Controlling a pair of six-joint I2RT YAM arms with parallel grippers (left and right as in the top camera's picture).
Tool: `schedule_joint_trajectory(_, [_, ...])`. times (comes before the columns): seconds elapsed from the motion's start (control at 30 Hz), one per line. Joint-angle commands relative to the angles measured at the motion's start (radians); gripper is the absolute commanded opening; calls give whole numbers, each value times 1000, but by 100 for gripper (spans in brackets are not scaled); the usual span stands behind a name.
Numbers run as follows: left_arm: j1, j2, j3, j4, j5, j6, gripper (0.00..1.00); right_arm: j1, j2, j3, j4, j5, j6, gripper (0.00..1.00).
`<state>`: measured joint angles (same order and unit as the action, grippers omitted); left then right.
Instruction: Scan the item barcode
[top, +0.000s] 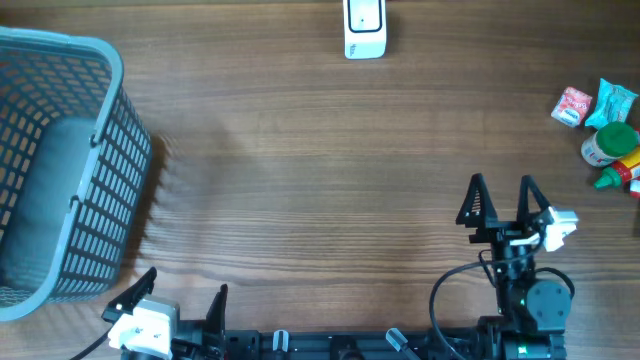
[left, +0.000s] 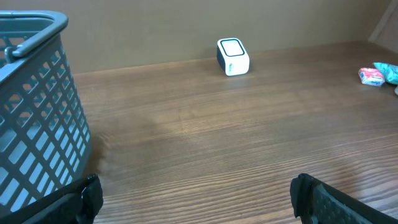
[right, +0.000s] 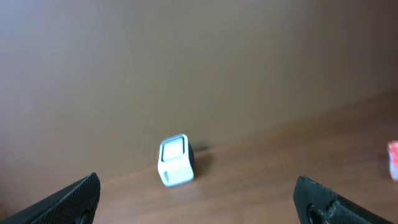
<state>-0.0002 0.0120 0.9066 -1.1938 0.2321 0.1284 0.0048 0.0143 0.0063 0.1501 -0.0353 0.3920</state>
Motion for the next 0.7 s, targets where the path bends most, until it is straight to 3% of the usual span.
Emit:
schedule_joint_trajectory(0.0, [-5, -7, 0, 3, -2, -6, 100, -5, -11, -1, -72, 60, 3, 100])
schedule_joint_trajectory(0.07, [-5, -7, 0, 2, -2, -6, 100, -5, -11, -1, -143, 64, 2, 100])
schedule_joint_trajectory(0.43, [-5, -7, 0, 3, -2, -6, 100, -5, -11, -1, -151, -4, -156, 100])
schedule_joint_trajectory(0.67, [-5, -7, 0, 3, -2, -6, 100, -5, -11, -1, -151, -11, -157, 100])
